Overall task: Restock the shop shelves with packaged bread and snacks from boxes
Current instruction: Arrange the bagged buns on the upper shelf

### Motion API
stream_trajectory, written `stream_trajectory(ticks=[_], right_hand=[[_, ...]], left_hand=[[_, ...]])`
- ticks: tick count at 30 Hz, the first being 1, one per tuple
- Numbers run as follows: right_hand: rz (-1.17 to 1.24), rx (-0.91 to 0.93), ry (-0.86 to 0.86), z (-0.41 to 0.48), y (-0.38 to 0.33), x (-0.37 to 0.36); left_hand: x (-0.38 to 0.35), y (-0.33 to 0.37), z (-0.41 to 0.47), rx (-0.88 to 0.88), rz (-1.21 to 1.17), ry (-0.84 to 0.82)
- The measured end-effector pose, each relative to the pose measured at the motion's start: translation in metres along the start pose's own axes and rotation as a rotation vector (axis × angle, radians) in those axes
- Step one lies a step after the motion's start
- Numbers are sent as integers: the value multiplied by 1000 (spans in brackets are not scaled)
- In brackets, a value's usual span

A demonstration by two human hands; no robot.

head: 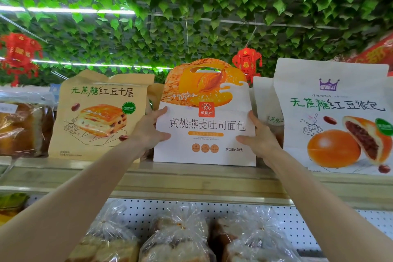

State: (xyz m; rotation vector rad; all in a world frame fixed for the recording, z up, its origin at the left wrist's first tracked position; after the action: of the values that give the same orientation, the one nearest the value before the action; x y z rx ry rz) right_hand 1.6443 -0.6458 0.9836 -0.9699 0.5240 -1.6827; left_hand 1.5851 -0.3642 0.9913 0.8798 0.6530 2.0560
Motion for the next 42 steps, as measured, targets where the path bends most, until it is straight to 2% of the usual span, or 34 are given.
stream_trajectory(ticks=[7,17,28,34,42], right_hand=[[-14,-18,-17,1,-1,-2],[112,-47,-78,-8,-10,-3],[-26,20,72,-46,-31,2],[49,114,156,-86,-42,16],[91,92,228,-146,-34,71]], left_hand=[[-2,1,4,14,15,-11],[1,14,-1,41,8,-20],[1,41,-41,-35,-37,31],[-22,59,-70,-130,-177,-7],[-79,95,-115,-179,-308,-88]])
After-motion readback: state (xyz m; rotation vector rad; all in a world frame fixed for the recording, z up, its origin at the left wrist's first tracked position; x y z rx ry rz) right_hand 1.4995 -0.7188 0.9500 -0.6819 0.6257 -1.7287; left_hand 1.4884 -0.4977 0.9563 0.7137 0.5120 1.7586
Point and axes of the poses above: each hand's wrist, its own z-axis towards the middle knuckle, its own x-axis out of the back of the hand, y = z × x, the point moved 5 cm from there along z, towards the middle knuckle, and after that the axes turned 6 degrees about -y, right-handed, at the moved point
